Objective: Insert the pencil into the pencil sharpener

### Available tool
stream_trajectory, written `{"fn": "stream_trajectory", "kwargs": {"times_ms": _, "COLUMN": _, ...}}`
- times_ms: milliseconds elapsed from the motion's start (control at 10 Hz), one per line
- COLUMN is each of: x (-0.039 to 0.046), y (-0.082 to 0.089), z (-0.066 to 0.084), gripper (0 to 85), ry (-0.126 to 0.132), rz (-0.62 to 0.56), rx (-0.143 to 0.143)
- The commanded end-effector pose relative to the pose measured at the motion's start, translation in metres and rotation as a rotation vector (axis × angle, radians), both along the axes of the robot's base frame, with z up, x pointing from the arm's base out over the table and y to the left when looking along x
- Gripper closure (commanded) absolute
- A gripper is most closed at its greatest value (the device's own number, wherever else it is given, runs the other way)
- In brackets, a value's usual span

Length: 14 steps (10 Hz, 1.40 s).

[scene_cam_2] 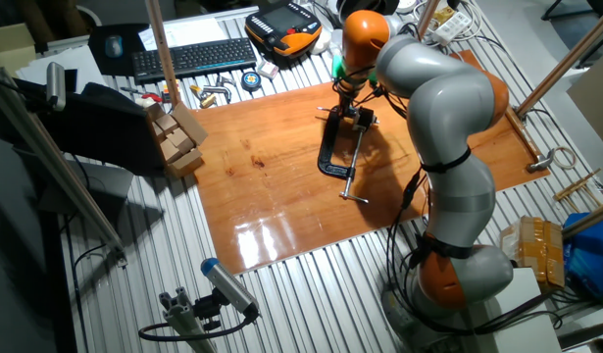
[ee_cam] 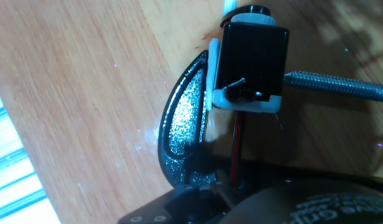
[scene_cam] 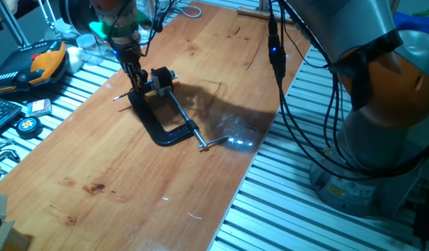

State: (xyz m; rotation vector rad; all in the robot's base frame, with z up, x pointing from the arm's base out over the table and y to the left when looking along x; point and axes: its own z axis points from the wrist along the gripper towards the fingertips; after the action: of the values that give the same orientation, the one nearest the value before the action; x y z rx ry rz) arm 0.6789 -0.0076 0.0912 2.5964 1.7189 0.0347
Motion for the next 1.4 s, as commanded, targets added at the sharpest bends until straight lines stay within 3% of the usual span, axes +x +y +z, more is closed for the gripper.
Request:
{"fn": "stream_trajectory", "kwargs": {"times_ms": 0, "x": 0.0005, "y": 0.002, "z": 0.004, "gripper": 51.0, "ry": 0.0, "rz": 0.006, "rx": 0.0}}
{"fn": "stream_trajectory", "kwargs": {"times_ms": 100, "x": -0.0001, "y": 0.007, "z": 0.007, "gripper": 51.0, "ry": -0.006, "rz": 0.025, "rx": -0.001}}
{"fn": "stream_trajectory", "kwargs": {"times_ms": 300, "x": -0.0005, "y": 0.014, "z": 0.012, "gripper": 85.0, "ry": -0.02, "rz": 0.06, "rx": -0.006}}
{"fn": "stream_trajectory", "kwargs": {"times_ms": 500, "x": -0.0012, "y": 0.02, "z": 0.017, "gripper": 85.0, "ry": -0.025, "rz": 0.105, "rx": -0.009}}
{"fn": "stream_trajectory", "kwargs": {"times_ms": 700, "x": -0.0034, "y": 0.022, "z": 0.019, "gripper": 85.0, "ry": -0.031, "rz": 0.225, "rx": 0.001}}
{"fn": "stream_trajectory", "kwargs": {"times_ms": 1000, "x": -0.0077, "y": 0.023, "z": 0.021, "gripper": 85.0, "ry": -0.04, "rz": 0.594, "rx": 0.002}}
{"fn": "stream_trajectory", "kwargs": {"times_ms": 1300, "x": -0.0112, "y": 0.024, "z": 0.023, "gripper": 85.0, "ry": -0.007, "rz": 0.984, "rx": -0.042}}
